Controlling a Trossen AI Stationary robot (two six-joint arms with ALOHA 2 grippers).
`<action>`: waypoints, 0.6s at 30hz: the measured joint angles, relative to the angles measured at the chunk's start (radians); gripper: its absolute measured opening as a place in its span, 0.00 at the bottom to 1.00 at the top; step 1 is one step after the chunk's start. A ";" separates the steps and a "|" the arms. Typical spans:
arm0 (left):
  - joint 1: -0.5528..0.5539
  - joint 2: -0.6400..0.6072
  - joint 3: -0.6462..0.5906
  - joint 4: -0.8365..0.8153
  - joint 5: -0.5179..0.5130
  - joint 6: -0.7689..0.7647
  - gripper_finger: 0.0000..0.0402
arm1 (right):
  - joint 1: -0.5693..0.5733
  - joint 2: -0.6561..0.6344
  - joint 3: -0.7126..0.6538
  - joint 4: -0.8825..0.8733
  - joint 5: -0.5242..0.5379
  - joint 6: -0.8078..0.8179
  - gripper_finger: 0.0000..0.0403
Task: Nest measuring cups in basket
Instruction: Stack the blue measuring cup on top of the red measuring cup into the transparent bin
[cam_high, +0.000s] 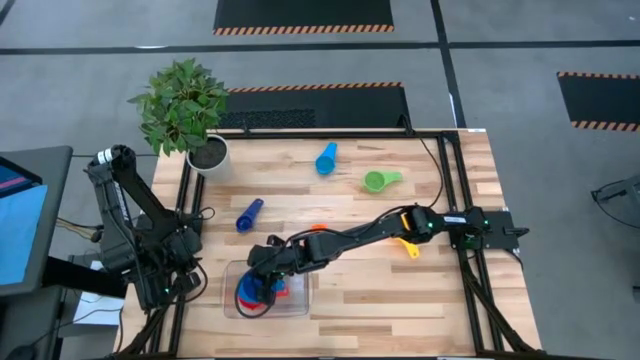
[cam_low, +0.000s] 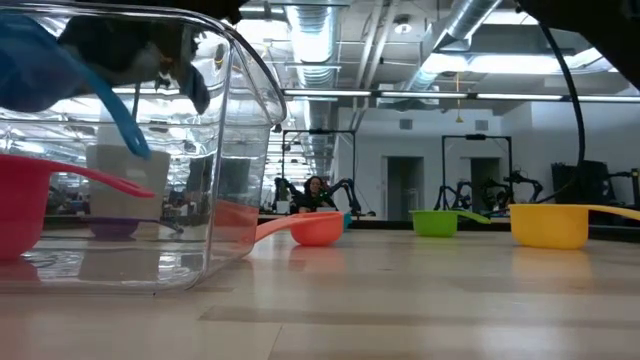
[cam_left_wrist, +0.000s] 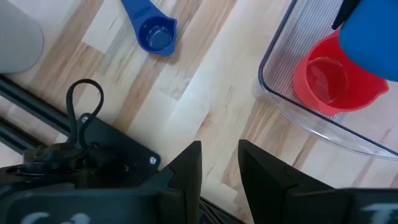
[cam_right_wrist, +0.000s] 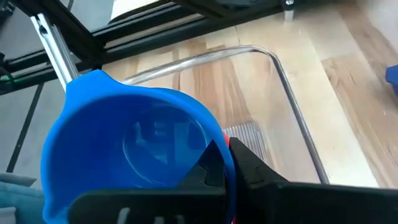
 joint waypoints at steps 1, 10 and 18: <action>0.000 0.000 0.000 0.000 0.000 -0.003 0.23 | 0.000 0.000 0.000 -0.002 -0.001 0.000 0.02; 0.000 0.000 0.000 0.000 0.000 -0.019 0.23 | 0.004 0.000 0.000 -0.009 -0.033 0.000 0.10; 0.000 0.000 0.000 0.000 0.000 -0.039 0.23 | 0.004 0.000 0.000 -0.006 -0.036 -0.003 0.13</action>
